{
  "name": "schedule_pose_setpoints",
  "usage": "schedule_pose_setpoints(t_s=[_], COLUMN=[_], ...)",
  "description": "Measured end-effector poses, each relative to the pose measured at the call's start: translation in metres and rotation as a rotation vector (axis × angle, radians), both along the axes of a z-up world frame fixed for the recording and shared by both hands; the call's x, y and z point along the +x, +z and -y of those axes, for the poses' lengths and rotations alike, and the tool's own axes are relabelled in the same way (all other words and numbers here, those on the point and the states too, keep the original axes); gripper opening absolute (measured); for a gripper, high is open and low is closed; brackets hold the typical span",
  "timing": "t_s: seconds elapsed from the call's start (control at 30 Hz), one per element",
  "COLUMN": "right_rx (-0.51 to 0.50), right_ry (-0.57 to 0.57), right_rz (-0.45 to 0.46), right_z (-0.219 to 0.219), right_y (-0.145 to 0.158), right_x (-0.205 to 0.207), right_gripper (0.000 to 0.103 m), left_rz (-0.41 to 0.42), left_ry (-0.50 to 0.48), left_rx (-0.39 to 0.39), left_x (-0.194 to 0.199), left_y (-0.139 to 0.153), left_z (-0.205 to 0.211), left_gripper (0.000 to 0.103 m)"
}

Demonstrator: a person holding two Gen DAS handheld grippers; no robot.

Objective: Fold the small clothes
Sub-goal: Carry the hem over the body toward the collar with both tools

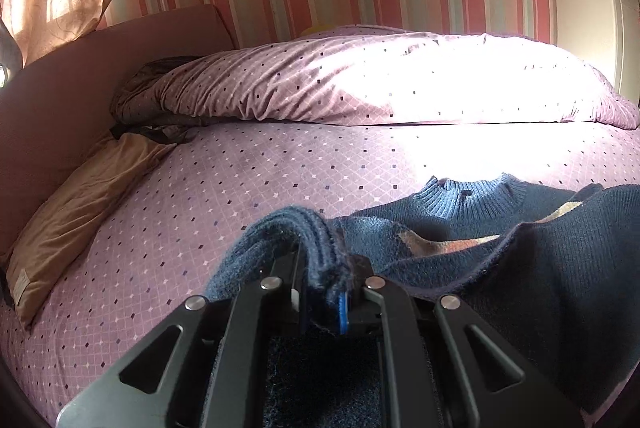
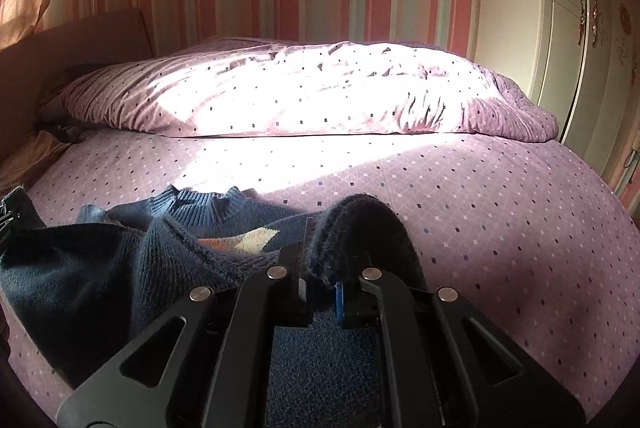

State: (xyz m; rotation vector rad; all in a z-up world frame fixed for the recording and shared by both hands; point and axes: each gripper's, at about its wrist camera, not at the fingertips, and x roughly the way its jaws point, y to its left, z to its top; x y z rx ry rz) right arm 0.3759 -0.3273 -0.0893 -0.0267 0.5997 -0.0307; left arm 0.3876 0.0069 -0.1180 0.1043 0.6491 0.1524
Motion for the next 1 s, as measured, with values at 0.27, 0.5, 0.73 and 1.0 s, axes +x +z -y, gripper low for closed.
schedule_pose_setpoints(t_s=[0.27,0.5,0.73,1.0], right_rx=[-0.040,-0.069,-0.093,-0.111], right_ry=[-0.022,-0.058,-0.070,-0.068], right_rz=[-0.062,-0.090,-0.177,-0.219], right_z=[-0.008,0.006,0.020,0.015], right_y=[-0.019,-0.021,-0.052,-0.073], right_x=[0.050,0.088,0.120,0.144], right_gripper=[0.007,0.007,0.007,0.010], left_rz=[-0.060,-0.073,-0.120,-0.140], left_ry=[0.016,0.054,0.074,0.075], left_rx=[-0.021,0.017,0.037,0.077], left_x=[0.047,0.087,0.117,0.132], left_y=[-0.017,-0.023,-0.045,-0.065], left_z=[0.001,-0.010,-0.016,-0.010], left_gripper=[0.011,0.011,0.012,0.015])
